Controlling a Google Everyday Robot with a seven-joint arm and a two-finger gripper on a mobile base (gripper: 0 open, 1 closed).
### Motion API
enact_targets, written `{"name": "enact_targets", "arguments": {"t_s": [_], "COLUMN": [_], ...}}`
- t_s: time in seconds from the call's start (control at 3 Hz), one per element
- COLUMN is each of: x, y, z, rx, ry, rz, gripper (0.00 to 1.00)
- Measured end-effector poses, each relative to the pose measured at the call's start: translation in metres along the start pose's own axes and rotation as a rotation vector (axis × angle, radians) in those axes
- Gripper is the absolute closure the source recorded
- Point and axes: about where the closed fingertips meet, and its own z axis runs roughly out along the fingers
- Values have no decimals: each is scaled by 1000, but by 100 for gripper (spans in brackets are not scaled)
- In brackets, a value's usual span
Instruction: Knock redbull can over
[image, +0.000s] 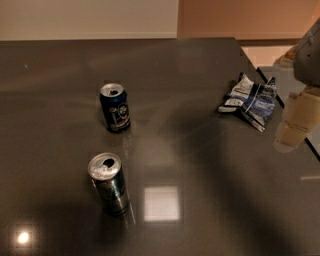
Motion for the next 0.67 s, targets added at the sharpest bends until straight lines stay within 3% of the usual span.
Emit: {"name": "enact_targets", "arguments": {"t_s": [0.33, 0.67], "x": [0, -14], "y": [0, 4], "z": [0, -2], "rx": [0, -27], "ry": [0, -68], "rz": [0, -20], "gripper": [0, 0]}}
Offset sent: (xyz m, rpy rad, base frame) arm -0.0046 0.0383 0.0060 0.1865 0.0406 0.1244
